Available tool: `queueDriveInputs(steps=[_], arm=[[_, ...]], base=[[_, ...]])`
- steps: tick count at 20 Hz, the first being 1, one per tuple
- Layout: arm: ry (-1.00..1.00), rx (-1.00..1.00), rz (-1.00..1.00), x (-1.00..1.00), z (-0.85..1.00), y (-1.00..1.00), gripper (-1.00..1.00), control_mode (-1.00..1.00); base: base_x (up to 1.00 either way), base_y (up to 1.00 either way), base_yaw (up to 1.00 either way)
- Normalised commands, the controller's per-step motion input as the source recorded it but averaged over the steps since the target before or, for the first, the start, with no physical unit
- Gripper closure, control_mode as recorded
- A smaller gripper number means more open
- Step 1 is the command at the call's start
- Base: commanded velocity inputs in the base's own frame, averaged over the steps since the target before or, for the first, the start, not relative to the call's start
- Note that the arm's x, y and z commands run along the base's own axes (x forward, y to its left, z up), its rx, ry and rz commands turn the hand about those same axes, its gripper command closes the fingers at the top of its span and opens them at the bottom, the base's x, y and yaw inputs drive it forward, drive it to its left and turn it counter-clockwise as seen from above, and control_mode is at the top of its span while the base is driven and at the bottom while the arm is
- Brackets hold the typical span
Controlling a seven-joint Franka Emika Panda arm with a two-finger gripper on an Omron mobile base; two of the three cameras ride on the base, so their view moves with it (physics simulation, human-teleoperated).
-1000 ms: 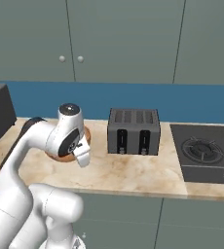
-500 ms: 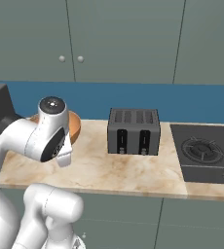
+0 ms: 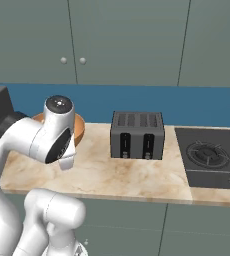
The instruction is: Place the bowl with the bell pepper and sweet potato on the top shelf of the fridge. Place the bowl with the fish and steak on the second highest shelf of the fridge.
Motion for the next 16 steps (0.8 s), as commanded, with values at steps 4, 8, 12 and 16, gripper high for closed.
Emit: queueDriveInputs(steps=[4,8,12,16], arm=[[0.00,0.00,0.00,-0.15,0.00,0.00,1.00,1.00],[0.00,0.00,0.00,0.00,0.00,0.00,1.00,1.00],[0.00,0.00,0.00,0.00,0.00,0.00,1.00,1.00],[0.00,0.00,0.00,0.00,0.00,0.00,1.00,1.00]], base=[[-0.29,0.00,0.00],[-0.93,0.16,0.03],[-1.00,0.30,0.07],[-1.00,0.54,0.17]])
